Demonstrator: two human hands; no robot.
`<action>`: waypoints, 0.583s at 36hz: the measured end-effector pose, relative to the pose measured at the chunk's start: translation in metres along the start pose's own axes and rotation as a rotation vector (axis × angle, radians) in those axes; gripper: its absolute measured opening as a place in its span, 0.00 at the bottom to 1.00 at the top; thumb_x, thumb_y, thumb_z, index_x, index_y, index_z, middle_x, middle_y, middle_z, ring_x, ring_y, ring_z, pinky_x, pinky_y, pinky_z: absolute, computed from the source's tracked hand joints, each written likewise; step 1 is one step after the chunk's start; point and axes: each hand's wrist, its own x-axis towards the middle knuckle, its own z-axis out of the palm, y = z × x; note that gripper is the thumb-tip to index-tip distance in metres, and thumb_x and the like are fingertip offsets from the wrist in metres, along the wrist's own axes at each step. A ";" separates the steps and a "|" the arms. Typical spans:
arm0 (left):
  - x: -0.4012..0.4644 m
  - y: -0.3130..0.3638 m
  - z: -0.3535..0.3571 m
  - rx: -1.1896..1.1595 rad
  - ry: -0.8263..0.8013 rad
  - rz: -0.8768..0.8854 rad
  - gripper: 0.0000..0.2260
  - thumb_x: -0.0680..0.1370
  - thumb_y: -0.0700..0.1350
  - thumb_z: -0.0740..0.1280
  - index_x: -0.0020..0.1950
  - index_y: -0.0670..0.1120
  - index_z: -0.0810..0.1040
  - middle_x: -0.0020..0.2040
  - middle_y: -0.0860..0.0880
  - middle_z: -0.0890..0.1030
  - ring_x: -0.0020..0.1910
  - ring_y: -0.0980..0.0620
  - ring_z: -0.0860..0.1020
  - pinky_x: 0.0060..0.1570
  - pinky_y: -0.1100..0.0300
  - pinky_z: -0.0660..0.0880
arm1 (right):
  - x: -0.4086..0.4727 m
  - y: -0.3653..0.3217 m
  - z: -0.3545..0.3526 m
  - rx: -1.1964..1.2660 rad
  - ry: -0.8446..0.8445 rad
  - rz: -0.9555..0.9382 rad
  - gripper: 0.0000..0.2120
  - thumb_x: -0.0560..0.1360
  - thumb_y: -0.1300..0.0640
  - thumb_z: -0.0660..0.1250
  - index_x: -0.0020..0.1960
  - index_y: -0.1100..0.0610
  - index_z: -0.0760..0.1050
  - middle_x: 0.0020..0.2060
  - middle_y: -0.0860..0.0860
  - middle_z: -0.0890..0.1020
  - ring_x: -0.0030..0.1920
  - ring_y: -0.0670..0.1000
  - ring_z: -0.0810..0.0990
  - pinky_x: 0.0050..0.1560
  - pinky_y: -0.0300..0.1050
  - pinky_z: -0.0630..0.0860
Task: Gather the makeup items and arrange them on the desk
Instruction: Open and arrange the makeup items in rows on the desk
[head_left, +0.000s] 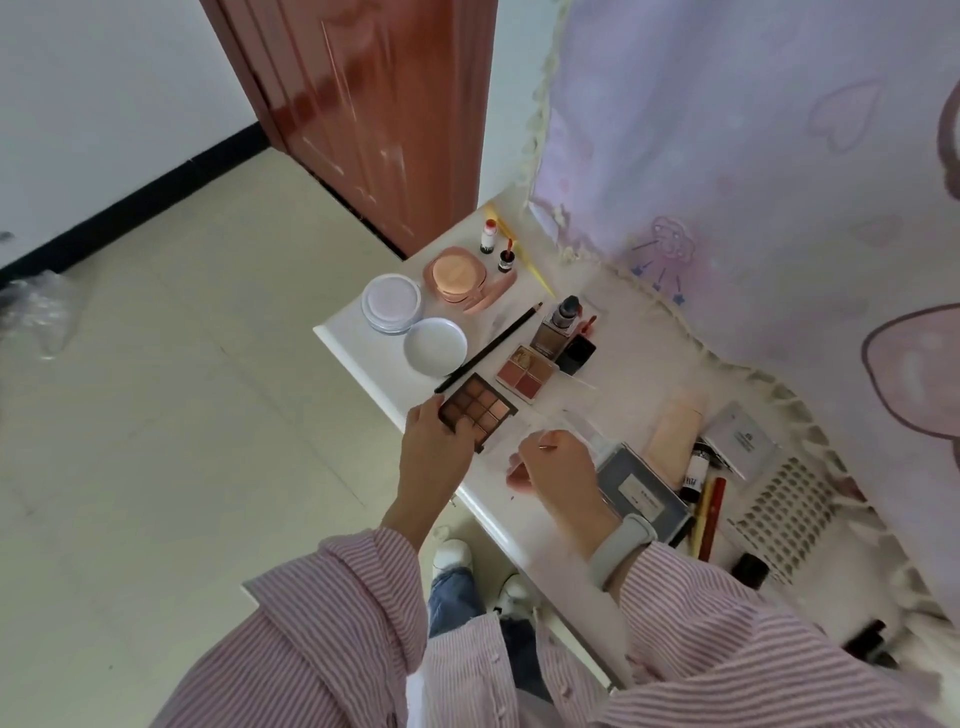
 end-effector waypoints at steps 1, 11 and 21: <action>-0.001 0.000 0.000 0.001 0.003 0.020 0.18 0.78 0.43 0.61 0.68 0.43 0.67 0.65 0.45 0.70 0.57 0.48 0.74 0.52 0.61 0.66 | -0.001 0.000 -0.001 -0.020 -0.008 -0.005 0.05 0.75 0.61 0.59 0.46 0.62 0.73 0.35 0.52 0.80 0.33 0.47 0.79 0.42 0.41 0.77; -0.018 -0.038 0.004 0.222 0.127 0.249 0.23 0.75 0.39 0.65 0.70 0.39 0.66 0.68 0.42 0.69 0.67 0.42 0.66 0.65 0.53 0.65 | -0.007 0.022 -0.049 -0.754 0.212 -0.362 0.15 0.78 0.52 0.59 0.62 0.56 0.72 0.50 0.51 0.79 0.49 0.47 0.75 0.50 0.40 0.73; -0.031 -0.059 0.013 0.629 -0.077 0.138 0.35 0.78 0.57 0.58 0.76 0.46 0.41 0.76 0.49 0.37 0.75 0.44 0.37 0.73 0.43 0.50 | 0.023 0.035 -0.054 -1.285 0.234 -0.266 0.39 0.72 0.35 0.57 0.73 0.59 0.52 0.68 0.55 0.65 0.66 0.55 0.64 0.62 0.54 0.63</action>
